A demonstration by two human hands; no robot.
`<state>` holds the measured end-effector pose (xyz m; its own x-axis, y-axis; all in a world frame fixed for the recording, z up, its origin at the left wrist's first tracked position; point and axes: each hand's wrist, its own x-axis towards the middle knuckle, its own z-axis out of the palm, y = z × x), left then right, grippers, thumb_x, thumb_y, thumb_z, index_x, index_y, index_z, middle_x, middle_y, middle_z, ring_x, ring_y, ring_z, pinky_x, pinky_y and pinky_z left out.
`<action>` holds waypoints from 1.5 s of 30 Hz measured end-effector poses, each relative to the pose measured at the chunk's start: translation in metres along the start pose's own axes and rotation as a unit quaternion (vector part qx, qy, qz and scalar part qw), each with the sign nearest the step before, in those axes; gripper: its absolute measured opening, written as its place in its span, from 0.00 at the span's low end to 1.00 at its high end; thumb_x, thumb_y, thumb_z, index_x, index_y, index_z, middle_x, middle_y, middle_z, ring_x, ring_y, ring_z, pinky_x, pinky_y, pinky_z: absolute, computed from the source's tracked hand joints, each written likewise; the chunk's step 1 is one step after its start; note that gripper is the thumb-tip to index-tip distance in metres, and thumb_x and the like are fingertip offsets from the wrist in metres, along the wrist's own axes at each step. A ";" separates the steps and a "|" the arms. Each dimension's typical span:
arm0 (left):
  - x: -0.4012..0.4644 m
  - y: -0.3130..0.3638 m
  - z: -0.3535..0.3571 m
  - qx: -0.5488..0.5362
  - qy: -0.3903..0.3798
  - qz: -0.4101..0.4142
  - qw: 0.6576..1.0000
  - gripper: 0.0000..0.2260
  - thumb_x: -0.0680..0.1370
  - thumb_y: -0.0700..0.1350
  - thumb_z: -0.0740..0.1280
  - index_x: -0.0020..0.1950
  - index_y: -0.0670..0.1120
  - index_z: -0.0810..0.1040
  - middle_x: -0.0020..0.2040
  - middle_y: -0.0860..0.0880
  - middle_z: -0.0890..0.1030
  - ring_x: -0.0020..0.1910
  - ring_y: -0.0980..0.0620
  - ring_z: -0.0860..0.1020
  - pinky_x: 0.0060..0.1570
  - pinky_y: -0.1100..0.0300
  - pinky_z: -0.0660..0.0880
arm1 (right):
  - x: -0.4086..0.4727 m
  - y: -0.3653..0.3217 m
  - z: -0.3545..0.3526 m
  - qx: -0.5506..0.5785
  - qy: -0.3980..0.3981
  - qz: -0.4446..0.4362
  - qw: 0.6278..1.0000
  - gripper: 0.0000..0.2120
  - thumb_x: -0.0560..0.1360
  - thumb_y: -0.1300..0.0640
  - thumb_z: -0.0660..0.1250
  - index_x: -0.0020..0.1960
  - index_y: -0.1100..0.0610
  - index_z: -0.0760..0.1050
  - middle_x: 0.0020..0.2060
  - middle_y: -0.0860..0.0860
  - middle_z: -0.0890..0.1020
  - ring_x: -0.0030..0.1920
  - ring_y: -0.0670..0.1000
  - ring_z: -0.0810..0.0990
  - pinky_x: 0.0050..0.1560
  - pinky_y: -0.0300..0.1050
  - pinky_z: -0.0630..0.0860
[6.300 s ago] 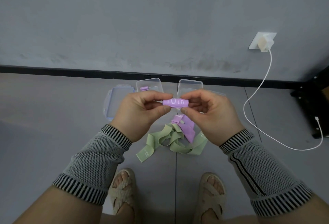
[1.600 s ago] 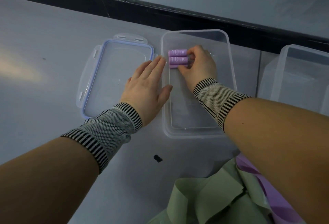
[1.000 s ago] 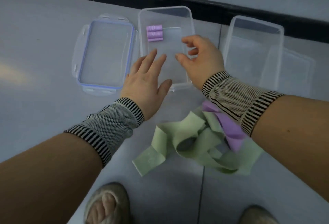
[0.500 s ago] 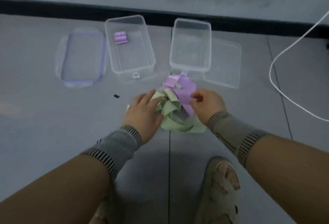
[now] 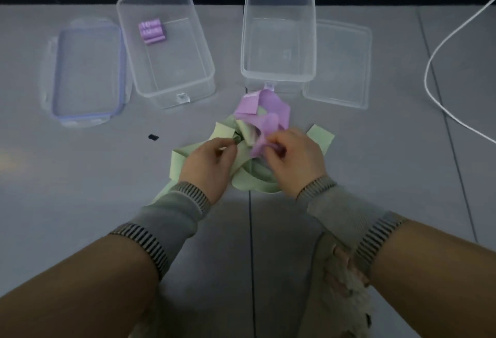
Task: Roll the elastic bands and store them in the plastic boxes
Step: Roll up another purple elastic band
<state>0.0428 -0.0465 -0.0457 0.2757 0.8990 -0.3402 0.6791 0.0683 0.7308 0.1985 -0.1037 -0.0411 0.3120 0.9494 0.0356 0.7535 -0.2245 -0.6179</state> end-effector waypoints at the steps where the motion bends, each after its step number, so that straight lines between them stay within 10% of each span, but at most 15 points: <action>1: 0.001 0.005 -0.003 -0.082 0.004 -0.049 0.995 0.06 0.77 0.48 0.64 0.45 0.51 0.80 0.46 0.47 0.83 0.47 0.47 0.80 0.55 0.49 0.76 | -0.011 -0.008 0.000 0.004 -0.015 -0.052 0.999 0.07 0.71 0.58 0.64 0.38 0.57 0.79 0.34 0.52 0.75 0.36 0.54 0.74 0.35 0.42 0.68; 4: 0.001 0.009 -0.009 -0.183 -0.018 -0.108 0.977 0.05 0.76 0.50 0.67 0.44 0.49 0.79 0.40 0.48 0.84 0.39 0.48 0.81 0.50 0.44 0.79 | -0.046 -0.003 0.010 -0.025 -0.150 -0.165 0.975 0.13 0.70 0.50 0.59 0.38 0.55 0.79 0.37 0.52 0.77 0.35 0.56 0.77 0.32 0.43 0.74; 8: -0.006 -0.001 -0.003 -0.046 -0.091 -0.070 0.992 0.13 0.69 0.47 0.74 0.51 0.51 0.76 0.39 0.54 0.82 0.42 0.53 0.80 0.54 0.57 0.76 | -0.057 0.007 0.010 -0.023 -0.190 -0.144 0.971 0.18 0.72 0.46 0.58 0.44 0.55 0.82 0.43 0.51 0.82 0.40 0.55 0.82 0.36 0.49 0.80; 15: -0.007 -0.005 -0.009 -0.019 -0.056 -0.021 0.998 0.10 0.74 0.44 0.69 0.55 0.49 0.79 0.47 0.55 0.80 0.47 0.52 0.80 0.55 0.59 0.75 | 0.014 0.002 0.002 0.017 0.028 0.176 0.984 0.10 0.79 0.54 0.59 0.52 0.57 0.77 0.53 0.54 0.75 0.45 0.50 0.74 0.47 0.39 0.65; 20: -0.003 -0.010 -0.017 -0.032 -0.033 -0.022 0.999 0.07 0.75 0.45 0.67 0.52 0.52 0.78 0.45 0.59 0.79 0.43 0.54 0.79 0.47 0.64 0.73 | 0.033 0.009 0.026 0.046 -0.102 0.284 0.952 0.22 0.76 0.53 0.64 0.69 0.56 0.67 0.62 0.55 0.76 0.59 0.56 0.76 0.58 0.45 0.70; 27: 0.006 -0.013 -0.020 -0.133 -0.019 -0.079 0.988 0.05 0.76 0.50 0.66 0.49 0.53 0.79 0.46 0.50 0.83 0.47 0.50 0.81 0.52 0.54 0.77 | 0.022 -0.019 0.029 -0.082 -0.097 0.117 0.985 0.09 0.78 0.53 0.60 0.39 0.53 0.68 0.38 0.50 0.72 0.40 0.52 0.71 0.42 0.41 0.63; 32: 0.007 -0.011 -0.025 -0.230 -0.071 -0.142 0.960 0.15 0.73 0.51 0.70 0.56 0.45 0.77 0.44 0.48 0.82 0.39 0.53 0.80 0.41 0.58 0.75 | -0.018 -0.034 0.034 -0.091 -0.249 -0.078 0.961 0.11 0.75 0.51 0.63 0.54 0.55 0.74 0.53 0.52 0.76 0.49 0.56 0.76 0.48 0.45 0.69; 37: -0.004 -0.017 -0.025 -0.148 -0.119 -0.090 0.978 0.08 0.73 0.43 0.71 0.52 0.45 0.79 0.39 0.52 0.81 0.31 0.63 0.76 0.31 0.73 0.70 | -0.028 -0.026 0.037 -0.062 -0.191 -0.142 0.969 0.17 0.70 0.52 0.56 0.48 0.58 0.80 0.44 0.55 0.78 0.42 0.58 0.78 0.41 0.43 0.68; 42: -0.003 -0.009 -0.027 -0.146 -0.119 -0.073 0.979 0.04 0.74 0.37 0.68 0.43 0.44 0.80 0.31 0.50 0.78 0.27 0.58 0.73 0.30 0.71 0.71 | -0.024 -0.029 0.029 0.036 -0.116 -0.111 0.986 0.17 0.70 0.53 0.55 0.37 0.62 0.79 0.41 0.56 0.77 0.42 0.57 0.76 0.41 0.39 0.64; 45: 0.000 -0.006 -0.028 -0.163 -0.114 -0.084 0.976 0.07 0.74 0.36 0.67 0.38 0.45 0.78 0.28 0.49 0.76 0.27 0.53 0.72 0.27 0.67 0.69 | -0.022 -0.033 0.026 0.186 -0.077 0.109 0.973 0.16 0.74 0.54 0.56 0.41 0.59 0.80 0.43 0.56 0.80 0.42 0.57 0.79 0.46 0.47 0.75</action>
<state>0.0198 -0.0347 -0.0338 0.3486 0.7464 -0.5669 0.4851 0.3738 0.7905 0.1520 -0.1119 -0.0420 0.3299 0.9158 -0.2291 0.4083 -0.3573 -0.8400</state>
